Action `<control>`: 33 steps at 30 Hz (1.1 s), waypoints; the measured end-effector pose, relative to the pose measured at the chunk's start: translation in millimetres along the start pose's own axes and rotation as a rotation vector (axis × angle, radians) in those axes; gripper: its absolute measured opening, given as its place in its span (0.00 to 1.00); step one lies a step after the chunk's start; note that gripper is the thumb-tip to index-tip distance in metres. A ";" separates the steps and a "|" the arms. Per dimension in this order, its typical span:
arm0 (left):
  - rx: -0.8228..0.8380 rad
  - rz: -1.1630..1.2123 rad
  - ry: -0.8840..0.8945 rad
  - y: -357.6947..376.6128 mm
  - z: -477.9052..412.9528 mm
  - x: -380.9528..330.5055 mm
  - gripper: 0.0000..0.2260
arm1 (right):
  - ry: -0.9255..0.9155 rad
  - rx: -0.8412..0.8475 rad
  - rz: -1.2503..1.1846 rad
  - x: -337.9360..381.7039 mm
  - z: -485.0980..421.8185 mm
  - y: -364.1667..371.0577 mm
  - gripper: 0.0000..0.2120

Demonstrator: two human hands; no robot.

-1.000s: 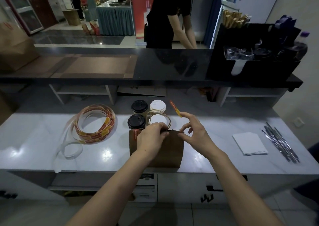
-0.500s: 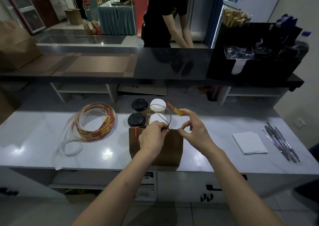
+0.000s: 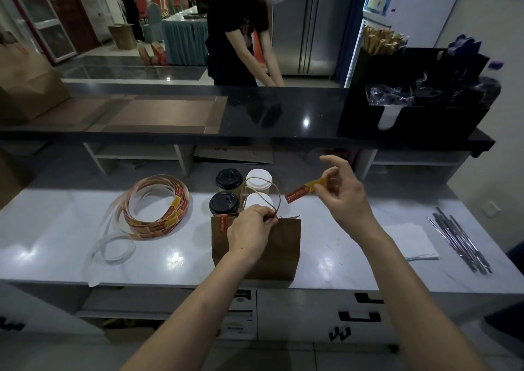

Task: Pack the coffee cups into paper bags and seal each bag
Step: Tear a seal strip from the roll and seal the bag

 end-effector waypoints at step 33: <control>-0.007 0.031 -0.029 -4.8 6.3 0.5 0.09 | -0.258 0.455 0.475 2.7 11.8 90.8 0.43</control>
Point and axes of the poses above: each hand's wrist, its own z-axis away from the middle knuckle, its own y-axis out of the palm, x = y × z, the point moved 9 cm from there along -z, towards the middle knuckle, and after that the axes turned 5 degrees about z, right-handed, at the moved point
